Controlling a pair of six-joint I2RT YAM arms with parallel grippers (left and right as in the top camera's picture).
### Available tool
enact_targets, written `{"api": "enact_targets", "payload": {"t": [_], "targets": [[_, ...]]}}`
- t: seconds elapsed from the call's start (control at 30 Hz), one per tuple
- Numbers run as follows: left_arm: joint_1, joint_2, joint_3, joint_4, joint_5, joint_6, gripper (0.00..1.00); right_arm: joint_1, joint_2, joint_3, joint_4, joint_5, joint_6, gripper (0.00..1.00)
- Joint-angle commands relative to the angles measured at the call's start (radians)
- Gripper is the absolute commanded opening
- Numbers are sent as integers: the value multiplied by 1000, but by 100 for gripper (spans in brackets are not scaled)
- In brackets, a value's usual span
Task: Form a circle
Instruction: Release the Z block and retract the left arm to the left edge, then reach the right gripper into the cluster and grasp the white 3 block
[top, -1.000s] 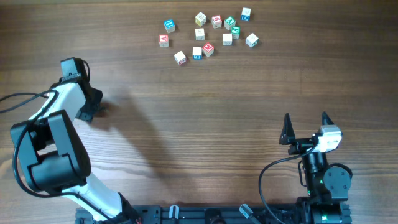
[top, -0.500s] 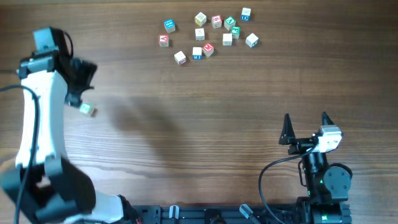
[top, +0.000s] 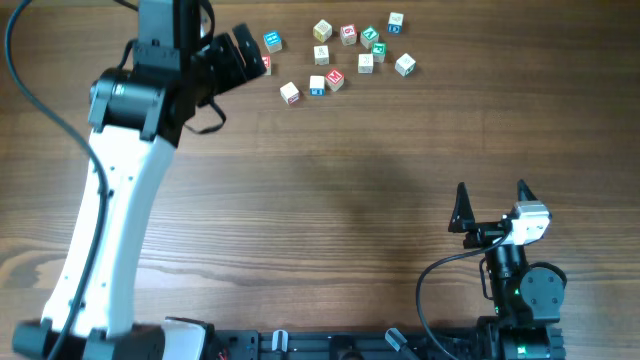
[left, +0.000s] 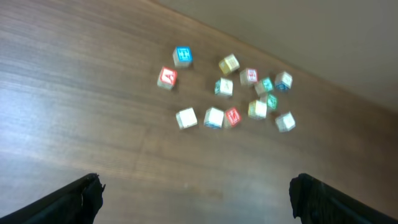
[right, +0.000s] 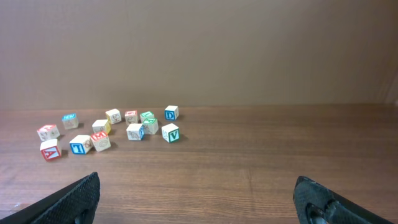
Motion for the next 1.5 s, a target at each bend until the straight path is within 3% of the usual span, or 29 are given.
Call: {"api": "enact_targets", "payload": {"t": [0.0,0.07,0.2,0.3,0.4,0.53,0.83,0.93,1.0,1.2,1.33,1.47], "targets": [[2,-182,18,-87,-76,73,100,3,-8,-1,2,-8,-12,100],[2,-278,18,-154,-167,73,100,3,-8,-1,2,-8,-12,100],[2,-428,18,-299,-201,73,100,3,-8,-1,2,-8,-12,100],[2,-504,17,-348,-203,73,100,3,-8,-1,2,-8,-12,100],[2,-550,17,-351,-298,73,100,3,-8,-1,2,-8,-12,100],[2,-560,14,-393,-475,39,100,3,-8,-1,3,-8,-12,100],[2,-455,-53,-517,-520,-71,100,3,-8,-1,13,-38,7,100],[2,-408,-134,-492,-621,-75,100,3,-7,-1,15,-137,207,100],[2,-357,-192,-472,-669,-79,100,3,-5,-1,14,-144,463,100],[5,-167,-226,-517,-582,-77,100,3,19,-1,19,-190,1067,100],[5,-80,-226,-513,-505,-77,100,3,21,-1,19,-187,1160,100],[5,-21,-226,-486,-474,-77,100,3,21,-1,19,-213,1165,100]]}}
